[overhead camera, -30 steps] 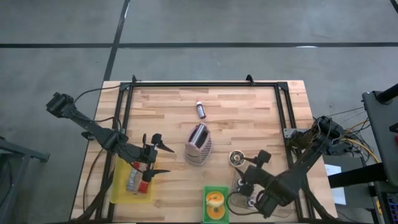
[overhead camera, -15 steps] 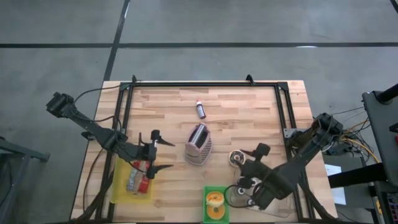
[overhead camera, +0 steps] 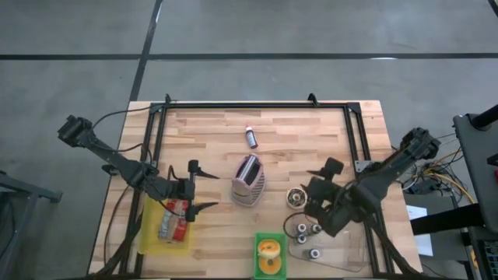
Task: Pick & Place Food Item
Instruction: Put the black donut into the green bin
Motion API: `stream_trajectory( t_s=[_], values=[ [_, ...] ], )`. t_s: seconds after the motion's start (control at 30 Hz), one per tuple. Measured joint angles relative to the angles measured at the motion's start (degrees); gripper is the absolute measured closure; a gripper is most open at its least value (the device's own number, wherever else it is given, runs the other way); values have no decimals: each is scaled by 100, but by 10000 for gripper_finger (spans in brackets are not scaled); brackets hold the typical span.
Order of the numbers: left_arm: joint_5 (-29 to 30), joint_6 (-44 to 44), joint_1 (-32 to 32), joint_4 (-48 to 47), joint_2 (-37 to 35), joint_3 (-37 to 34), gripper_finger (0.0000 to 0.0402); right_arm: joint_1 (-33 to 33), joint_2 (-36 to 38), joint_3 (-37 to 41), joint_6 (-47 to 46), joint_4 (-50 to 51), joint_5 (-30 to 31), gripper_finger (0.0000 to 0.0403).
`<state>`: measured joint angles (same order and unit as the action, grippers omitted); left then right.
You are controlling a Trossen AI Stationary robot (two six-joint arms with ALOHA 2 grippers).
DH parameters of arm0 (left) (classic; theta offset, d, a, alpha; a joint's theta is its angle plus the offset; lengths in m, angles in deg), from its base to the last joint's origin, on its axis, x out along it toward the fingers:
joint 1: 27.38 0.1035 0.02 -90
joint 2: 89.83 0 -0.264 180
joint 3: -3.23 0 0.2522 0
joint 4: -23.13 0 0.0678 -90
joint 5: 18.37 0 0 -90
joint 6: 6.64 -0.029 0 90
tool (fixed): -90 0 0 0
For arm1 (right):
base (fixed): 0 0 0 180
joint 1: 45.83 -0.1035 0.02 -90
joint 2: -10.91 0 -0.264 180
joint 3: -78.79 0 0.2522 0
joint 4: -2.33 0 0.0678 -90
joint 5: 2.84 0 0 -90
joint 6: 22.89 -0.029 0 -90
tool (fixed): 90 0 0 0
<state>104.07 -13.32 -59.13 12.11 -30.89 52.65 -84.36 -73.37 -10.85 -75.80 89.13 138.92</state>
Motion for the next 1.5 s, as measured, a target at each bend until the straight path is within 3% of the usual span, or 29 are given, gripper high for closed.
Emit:
stream_trajectory(
  t_s=[0.7, 1.0, 1.5],
  values=[
    [301, -15, 7, -228, -2, -156, 19, 1607, 544, 153, 1716, -640, -2351, 179],
    [308, 32, 8, -103, -15, -227, 19, 2003, 556, 606, 2284, -1771, -4328, 179],
    [295, 145, 9, -13, -15, -227, 19, 2698, 580, 2035, 2901, -3162, -4887, 179]
  ],
)
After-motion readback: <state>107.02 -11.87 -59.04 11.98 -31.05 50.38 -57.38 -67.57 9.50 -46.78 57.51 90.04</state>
